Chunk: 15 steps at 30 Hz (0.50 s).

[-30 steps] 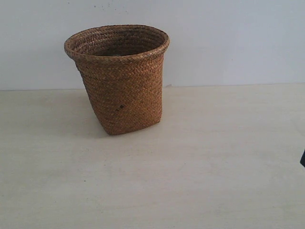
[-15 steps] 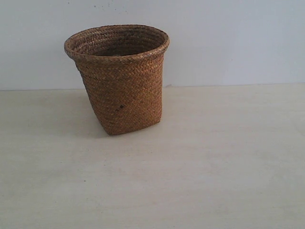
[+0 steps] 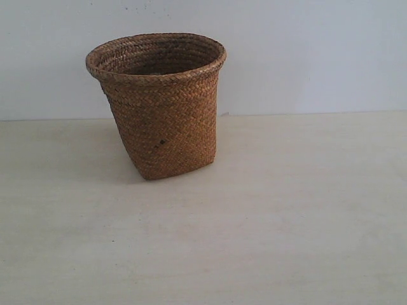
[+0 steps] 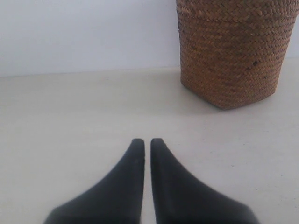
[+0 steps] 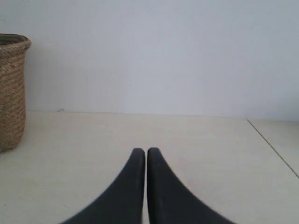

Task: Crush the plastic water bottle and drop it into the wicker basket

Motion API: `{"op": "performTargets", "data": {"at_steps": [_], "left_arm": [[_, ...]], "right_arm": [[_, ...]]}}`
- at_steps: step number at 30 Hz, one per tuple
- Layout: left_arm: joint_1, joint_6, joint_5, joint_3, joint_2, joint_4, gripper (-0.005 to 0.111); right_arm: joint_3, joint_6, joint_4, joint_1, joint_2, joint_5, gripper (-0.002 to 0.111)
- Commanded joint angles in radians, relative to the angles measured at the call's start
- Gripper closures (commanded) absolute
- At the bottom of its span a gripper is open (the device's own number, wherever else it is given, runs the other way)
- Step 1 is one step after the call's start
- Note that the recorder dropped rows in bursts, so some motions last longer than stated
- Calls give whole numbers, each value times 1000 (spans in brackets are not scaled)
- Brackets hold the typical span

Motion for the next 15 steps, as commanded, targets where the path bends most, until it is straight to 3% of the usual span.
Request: {"op": "performTargets", "data": {"at_steps": [1, 6, 15], "left_arm": [[3, 7, -3, 4, -3, 0, 103], [3, 7, -3, 4, -3, 0, 103], [3, 7, -9, 4, -3, 0, 103]], "right_arm": [[62, 1, -6, -34, -4, -58, 108], [169, 72, -1, -34, -4, -266, 108], [169, 88, -2, -8, -4, -112, 108]]}}
